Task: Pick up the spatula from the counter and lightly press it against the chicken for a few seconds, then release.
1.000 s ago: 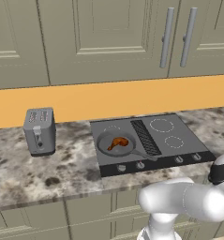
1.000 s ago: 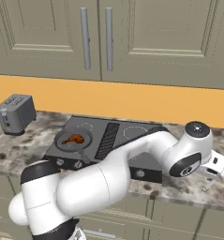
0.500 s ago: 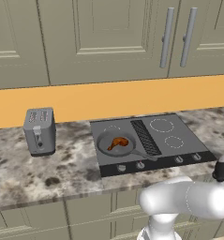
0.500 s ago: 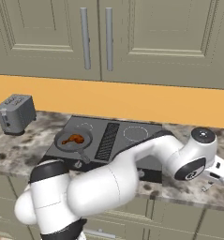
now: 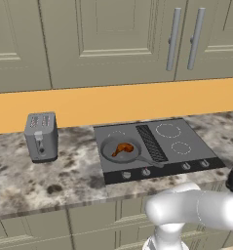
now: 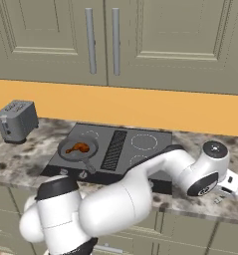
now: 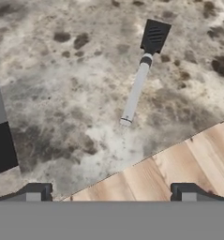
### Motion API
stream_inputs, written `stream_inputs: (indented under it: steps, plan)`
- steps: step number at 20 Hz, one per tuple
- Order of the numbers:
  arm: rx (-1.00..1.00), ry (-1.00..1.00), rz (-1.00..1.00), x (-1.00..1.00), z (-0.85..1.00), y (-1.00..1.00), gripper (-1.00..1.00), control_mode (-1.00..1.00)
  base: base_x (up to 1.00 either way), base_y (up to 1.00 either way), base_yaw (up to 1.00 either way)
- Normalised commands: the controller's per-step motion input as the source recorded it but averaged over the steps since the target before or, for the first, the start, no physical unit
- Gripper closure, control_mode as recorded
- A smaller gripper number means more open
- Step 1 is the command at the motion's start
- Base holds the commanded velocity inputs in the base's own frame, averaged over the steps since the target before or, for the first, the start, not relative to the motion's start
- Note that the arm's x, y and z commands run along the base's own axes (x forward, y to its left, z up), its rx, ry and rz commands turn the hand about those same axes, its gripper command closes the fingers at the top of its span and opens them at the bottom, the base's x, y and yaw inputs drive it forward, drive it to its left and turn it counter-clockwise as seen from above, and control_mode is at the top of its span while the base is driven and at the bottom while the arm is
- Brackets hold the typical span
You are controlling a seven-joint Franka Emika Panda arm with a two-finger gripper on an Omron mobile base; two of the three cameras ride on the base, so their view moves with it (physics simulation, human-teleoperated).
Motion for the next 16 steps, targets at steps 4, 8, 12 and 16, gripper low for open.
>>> stream_inputs:
  steps: [4,8,12,16]
  plan:
    - [0.00,0.00,0.00,0.07,-0.16,-0.08,-1.00,-1.00,0.00,0.00,0.00]
    - [0.00,0.00,0.00,0.02,-0.23,-0.21,-1.00,-1.00,0.00,0.00,0.00]
    - [0.00,0.00,0.00,0.10,-0.19,-0.17,-1.00,-1.00,0.00,0.00,0.00]
    - [0.00,0.00,0.00,0.22,-0.02,-0.09,-1.00,-1.00,0.00,0.00,0.00]
